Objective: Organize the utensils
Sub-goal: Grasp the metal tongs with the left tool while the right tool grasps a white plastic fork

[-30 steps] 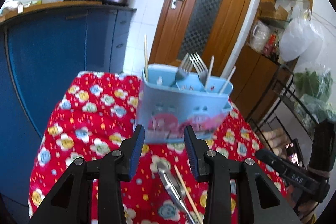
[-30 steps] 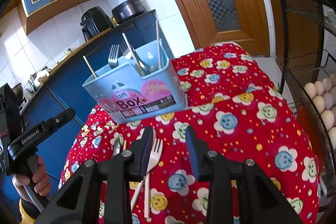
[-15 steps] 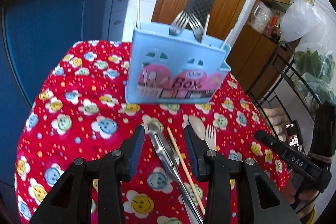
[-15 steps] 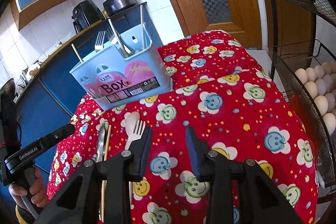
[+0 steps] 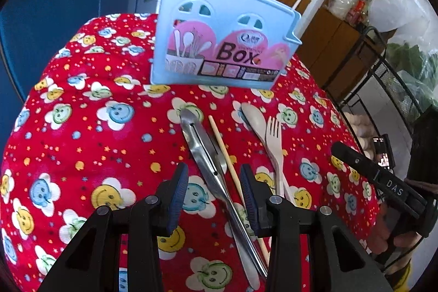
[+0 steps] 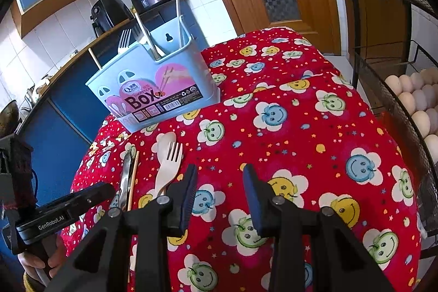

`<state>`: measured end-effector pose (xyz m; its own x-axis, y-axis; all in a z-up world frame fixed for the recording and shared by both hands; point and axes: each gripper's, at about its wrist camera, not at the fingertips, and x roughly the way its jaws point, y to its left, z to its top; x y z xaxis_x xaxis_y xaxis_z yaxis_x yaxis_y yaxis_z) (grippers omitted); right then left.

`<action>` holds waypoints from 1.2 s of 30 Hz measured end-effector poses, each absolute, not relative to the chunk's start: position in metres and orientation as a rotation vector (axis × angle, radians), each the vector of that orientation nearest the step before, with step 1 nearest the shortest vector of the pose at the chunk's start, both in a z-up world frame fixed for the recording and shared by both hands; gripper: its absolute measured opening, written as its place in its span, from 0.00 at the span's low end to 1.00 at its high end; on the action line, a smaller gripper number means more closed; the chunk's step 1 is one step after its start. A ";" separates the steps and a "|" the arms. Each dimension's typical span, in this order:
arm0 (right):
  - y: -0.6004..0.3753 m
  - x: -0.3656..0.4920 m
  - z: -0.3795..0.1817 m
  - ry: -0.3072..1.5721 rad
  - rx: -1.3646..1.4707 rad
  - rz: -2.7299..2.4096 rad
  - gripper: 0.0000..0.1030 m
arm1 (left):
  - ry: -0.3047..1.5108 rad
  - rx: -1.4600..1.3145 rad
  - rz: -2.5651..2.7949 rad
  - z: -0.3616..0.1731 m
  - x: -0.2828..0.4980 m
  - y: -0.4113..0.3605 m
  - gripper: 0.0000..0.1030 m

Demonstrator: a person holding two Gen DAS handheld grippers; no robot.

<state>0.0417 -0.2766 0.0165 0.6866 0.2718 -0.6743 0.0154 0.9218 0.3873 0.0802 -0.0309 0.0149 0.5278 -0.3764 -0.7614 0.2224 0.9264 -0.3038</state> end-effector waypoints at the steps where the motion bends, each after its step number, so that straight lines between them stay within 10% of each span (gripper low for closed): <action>1: -0.277 0.042 0.016 0.807 0.383 0.147 0.36 | 0.955 -0.173 -0.360 0.014 0.080 -0.033 0.39; 11: -0.275 0.042 0.013 0.814 0.387 0.156 0.36 | 1.009 -0.168 -0.357 -0.004 0.084 -0.041 0.39; 14: -0.275 0.043 0.013 0.817 0.385 0.158 0.36 | 0.997 -0.184 -0.353 -0.004 0.084 -0.036 0.20; 20: -0.272 0.044 0.011 0.824 0.387 0.167 0.36 | 0.977 -0.230 -0.354 -0.003 0.082 -0.025 0.16; 36: -0.239 0.067 0.005 0.896 0.358 0.257 0.36 | 0.978 -0.222 -0.251 -0.006 0.091 -0.001 0.16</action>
<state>0.0668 -0.2390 0.0055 0.6002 0.3637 -0.7124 -0.0686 0.9108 0.4072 0.0914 -0.0006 -0.0060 0.5338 -0.3084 -0.7873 0.1095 0.9485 -0.2973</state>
